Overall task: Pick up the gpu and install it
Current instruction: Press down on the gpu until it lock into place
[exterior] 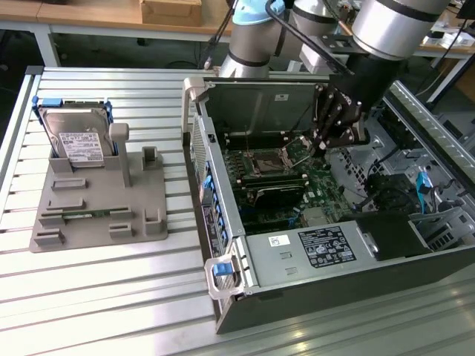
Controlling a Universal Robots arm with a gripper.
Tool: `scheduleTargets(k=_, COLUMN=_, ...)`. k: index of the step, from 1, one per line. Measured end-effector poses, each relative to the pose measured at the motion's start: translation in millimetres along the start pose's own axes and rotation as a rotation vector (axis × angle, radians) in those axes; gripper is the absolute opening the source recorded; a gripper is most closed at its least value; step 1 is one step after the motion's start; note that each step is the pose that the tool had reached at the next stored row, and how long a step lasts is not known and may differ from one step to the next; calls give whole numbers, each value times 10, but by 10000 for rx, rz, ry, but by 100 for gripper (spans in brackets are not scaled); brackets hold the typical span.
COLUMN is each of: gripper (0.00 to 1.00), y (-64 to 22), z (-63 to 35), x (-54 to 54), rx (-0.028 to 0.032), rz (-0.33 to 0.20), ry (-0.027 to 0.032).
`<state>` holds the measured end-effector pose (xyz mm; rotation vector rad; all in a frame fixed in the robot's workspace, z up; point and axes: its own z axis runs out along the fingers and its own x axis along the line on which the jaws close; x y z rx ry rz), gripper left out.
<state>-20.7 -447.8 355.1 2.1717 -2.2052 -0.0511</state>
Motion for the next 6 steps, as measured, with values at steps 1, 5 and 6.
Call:
scheduleTargets(k=1, gripper=11, y=4, z=-75, x=1, rx=0, rz=-1, ry=1)
scheduleTargets(k=5, gripper=11, y=4, z=-85, x=1, rx=0, rz=-2, ry=-17)
scheduleTargets(k=6, gripper=11, y=4, z=-85, x=1, rx=0, rz=-2, ry=-18)
